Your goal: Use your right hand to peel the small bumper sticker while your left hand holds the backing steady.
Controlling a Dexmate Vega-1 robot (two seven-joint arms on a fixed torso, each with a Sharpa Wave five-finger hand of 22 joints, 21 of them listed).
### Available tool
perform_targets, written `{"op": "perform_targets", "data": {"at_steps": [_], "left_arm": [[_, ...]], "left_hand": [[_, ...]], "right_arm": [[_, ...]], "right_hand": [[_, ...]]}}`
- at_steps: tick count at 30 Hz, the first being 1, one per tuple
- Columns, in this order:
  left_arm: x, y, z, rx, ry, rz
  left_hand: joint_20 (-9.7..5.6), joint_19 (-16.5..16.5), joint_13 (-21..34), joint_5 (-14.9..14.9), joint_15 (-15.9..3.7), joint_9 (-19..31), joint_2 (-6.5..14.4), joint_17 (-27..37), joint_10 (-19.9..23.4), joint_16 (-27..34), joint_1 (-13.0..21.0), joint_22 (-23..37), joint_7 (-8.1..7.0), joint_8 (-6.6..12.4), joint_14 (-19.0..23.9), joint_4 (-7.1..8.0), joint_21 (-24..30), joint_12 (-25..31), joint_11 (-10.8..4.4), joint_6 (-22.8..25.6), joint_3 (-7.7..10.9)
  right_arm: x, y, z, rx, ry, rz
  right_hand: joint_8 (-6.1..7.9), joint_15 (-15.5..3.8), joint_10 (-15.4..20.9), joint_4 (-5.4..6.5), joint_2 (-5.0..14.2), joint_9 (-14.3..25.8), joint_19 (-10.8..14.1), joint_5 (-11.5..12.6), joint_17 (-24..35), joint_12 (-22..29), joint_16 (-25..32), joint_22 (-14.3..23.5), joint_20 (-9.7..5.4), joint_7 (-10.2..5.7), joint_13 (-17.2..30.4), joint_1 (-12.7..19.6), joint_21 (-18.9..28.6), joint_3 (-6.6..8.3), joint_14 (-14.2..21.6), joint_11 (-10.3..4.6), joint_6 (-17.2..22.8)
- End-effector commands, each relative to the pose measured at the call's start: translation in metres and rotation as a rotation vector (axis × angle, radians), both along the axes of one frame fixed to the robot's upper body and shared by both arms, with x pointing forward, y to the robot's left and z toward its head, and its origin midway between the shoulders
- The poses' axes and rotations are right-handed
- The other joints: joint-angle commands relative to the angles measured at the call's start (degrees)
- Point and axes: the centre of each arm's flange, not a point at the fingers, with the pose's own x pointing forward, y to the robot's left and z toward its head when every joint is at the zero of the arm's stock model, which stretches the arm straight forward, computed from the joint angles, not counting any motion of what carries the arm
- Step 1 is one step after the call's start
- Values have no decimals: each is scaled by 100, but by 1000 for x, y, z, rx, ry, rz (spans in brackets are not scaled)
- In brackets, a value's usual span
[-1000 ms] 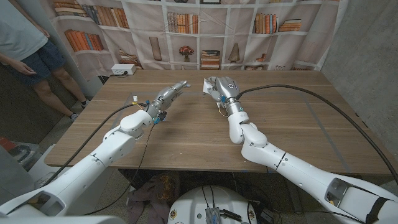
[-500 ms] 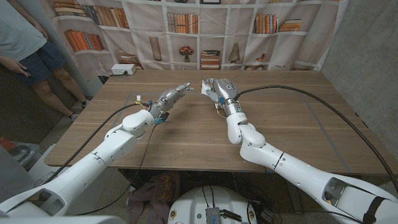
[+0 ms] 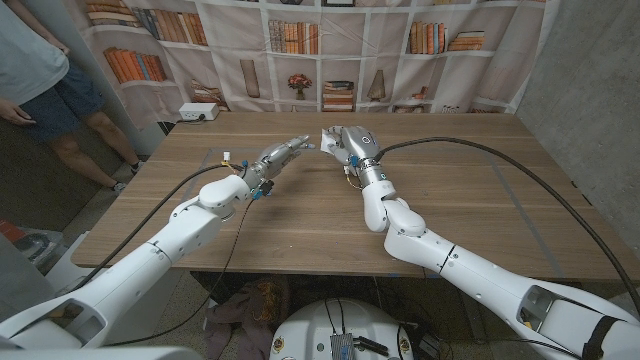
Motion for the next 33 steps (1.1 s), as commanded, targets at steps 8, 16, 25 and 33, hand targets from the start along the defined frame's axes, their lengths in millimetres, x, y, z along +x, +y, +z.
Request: {"op": "perform_targets", "data": {"at_steps": [8,16,25,33], "left_arm": [[3,-13,-1,32,1,-61],[2,-16,-2,42,4,-58],[2,-15,-3,43,5,-49],[1,-16,-4,52,10,-35]], "left_hand": [[54,-47,18,-25,-5,33,63,25,31,-1,90,6,-49,-22,-38,-26,24,13,-8,-46,13],[72,-57,18,-20,16,42,133,23,28,-13,154,6,-36,-26,-75,-45,22,10,9,-37,57],[91,-64,18,-17,30,55,255,22,43,-1,254,6,-15,-22,-59,-73,24,15,18,2,133],[217,-64,18,-13,113,75,432,20,11,-1,441,8,-50,-37,-68,-140,31,1,16,0,262]], "right_arm": [[-4,6,1,2,-4,29],[-8,9,1,-3,-15,42],[-11,8,1,0,-17,44],[-12,8,1,3,-17,51]], "right_hand": [[1,-664,47,17,7,17,-24,22,46,-18,-33,42,-853,1,29,63,97,-38,19,-12,81],[-2,-664,47,18,2,19,-33,22,56,-29,-38,50,-849,-2,24,62,135,-42,25,-16,78],[-3,-664,50,21,3,21,-49,24,67,-36,-45,57,-846,3,27,58,172,-45,29,-18,82],[-3,-664,48,22,0,23,-59,26,75,-44,-52,62,-843,4,29,57,202,-48,31,-23,85]]}}
